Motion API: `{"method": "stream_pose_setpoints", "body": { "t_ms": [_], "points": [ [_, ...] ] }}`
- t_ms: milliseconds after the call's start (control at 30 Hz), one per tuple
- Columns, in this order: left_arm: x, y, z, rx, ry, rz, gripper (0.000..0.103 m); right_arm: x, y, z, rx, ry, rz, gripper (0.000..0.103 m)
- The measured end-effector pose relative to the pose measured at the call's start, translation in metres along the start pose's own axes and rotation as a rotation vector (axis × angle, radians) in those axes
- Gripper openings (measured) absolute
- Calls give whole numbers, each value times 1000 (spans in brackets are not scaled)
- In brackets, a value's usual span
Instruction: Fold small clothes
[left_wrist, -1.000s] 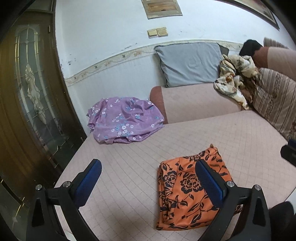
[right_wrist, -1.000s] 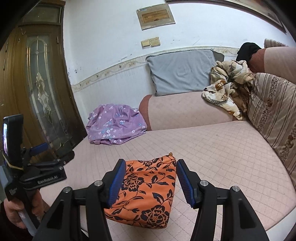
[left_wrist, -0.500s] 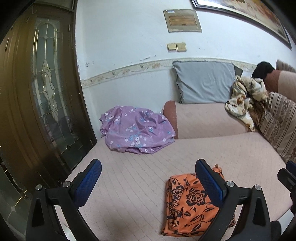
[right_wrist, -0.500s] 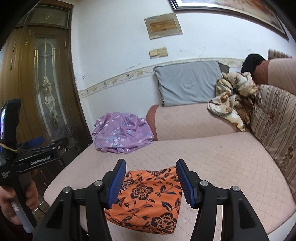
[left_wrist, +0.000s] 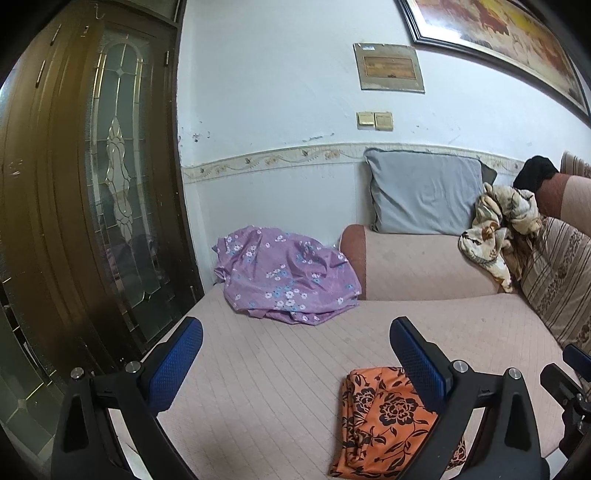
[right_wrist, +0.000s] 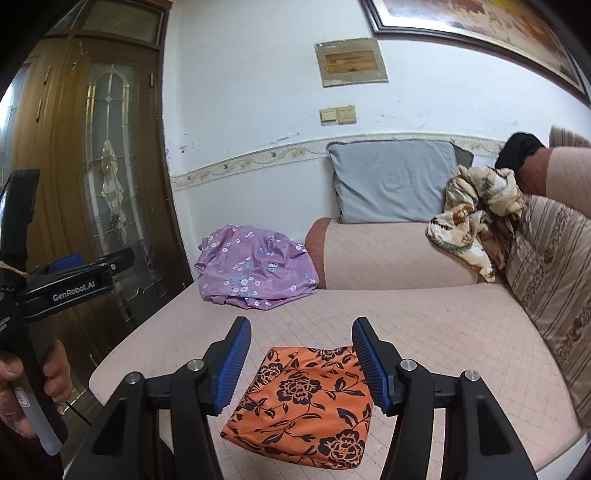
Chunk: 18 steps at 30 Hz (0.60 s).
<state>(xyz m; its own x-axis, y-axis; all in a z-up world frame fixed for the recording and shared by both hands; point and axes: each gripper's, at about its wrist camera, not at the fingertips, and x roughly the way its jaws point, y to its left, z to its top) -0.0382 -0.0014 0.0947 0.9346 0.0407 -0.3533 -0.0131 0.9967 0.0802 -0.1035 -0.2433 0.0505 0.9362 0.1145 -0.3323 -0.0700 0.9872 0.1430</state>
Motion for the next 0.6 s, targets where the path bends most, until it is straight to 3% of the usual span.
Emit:
{"method": "stream_pose_setpoints", "body": {
  "t_ms": [300, 600],
  "points": [
    [0, 16, 0, -33, -18, 3, 101, 4, 20, 3, -53, 0, -6, 61],
    [20, 23, -6, -43, 18, -2, 101, 30, 28, 1, -81, 35, -9, 61]
  ]
}}
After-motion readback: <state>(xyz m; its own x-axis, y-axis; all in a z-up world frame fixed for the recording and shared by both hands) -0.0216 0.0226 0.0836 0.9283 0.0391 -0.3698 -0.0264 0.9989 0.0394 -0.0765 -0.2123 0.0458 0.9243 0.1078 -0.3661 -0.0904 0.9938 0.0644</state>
